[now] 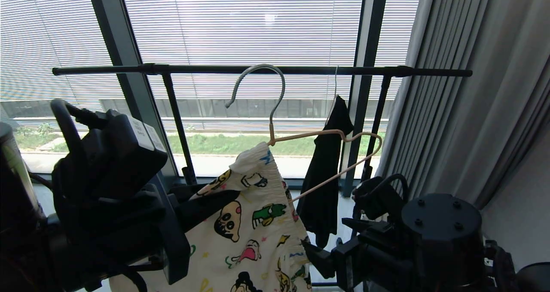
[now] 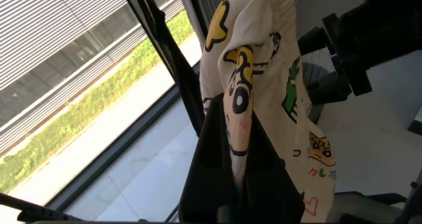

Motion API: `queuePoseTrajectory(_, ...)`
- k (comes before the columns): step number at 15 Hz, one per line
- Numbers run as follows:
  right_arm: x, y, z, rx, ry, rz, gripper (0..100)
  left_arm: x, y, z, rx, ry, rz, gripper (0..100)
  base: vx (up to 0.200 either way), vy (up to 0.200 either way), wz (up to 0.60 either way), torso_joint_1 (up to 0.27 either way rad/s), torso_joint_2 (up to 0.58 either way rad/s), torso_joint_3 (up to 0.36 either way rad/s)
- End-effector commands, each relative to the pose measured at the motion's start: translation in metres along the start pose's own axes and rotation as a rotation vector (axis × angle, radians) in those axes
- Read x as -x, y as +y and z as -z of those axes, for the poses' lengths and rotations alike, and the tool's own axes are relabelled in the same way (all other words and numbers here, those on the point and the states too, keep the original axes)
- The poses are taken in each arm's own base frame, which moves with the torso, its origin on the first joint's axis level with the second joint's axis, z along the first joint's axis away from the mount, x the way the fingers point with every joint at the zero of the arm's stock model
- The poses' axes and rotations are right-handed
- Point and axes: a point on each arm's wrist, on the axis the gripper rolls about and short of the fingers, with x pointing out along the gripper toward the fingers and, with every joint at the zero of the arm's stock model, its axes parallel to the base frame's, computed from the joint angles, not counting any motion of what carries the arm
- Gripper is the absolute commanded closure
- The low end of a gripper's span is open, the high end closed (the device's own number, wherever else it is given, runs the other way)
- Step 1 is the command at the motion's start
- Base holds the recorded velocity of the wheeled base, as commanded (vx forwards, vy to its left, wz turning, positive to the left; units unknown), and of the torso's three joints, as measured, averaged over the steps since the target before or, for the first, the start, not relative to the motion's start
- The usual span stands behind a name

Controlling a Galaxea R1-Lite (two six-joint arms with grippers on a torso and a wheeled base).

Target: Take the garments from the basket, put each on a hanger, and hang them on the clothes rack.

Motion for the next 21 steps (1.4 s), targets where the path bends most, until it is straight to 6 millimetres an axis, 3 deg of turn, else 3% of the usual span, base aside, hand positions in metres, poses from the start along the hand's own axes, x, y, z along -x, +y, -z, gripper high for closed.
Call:
queuePoseTrajectory(1,0.004,0.008,0.019,0.041,0.062,-0.03,0,-0.001,0.0,0.0,0.0,0.001,0.001,100,0.0,0.0,0.0,0.0,0.0,0.0)
queuePoseTrajectory(3,-0.002,0.008,0.029,0.059,0.1,-0.013,0,0.0,0.0,-0.001,-0.001,-0.005,-0.001,100,0.0,0.0,0.0,0.0,0.0,0.0)
queuePoseTrajectory(9,-0.004,0.007,0.032,0.075,0.11,-0.003,0,0.002,0.0,-0.002,-0.002,-0.012,-0.003,100,0.0,0.0,0.0,0.0,0.0,0.0)
queuePoseTrajectory(10,-0.004,0.006,0.032,0.077,0.108,0.011,100,0.002,0.0,-0.002,-0.002,-0.012,-0.003,100,0.0,0.0,0.0,0.0,0.0,0.0)
queuePoseTrajectory(14,-0.008,-0.01,0.027,0.063,0.076,0.121,100,0.002,0.0,0.001,0.001,0.0,-0.011,100,0.0,0.0,0.0,0.0,0.0,0.0)
queuePoseTrajectory(18,-0.003,-0.049,0.001,0.076,0.002,0.248,100,0.003,-0.003,0.011,0.003,0.039,-0.021,100,0.0,0.0,0.0,0.0,0.0,0.0)
queuePoseTrajectory(21,0.005,-0.067,-0.013,0.075,-0.045,0.302,100,0.009,-0.006,0.019,0.007,0.057,-0.017,100,0.0,0.0,0.0,0.0,0.0,0.0)
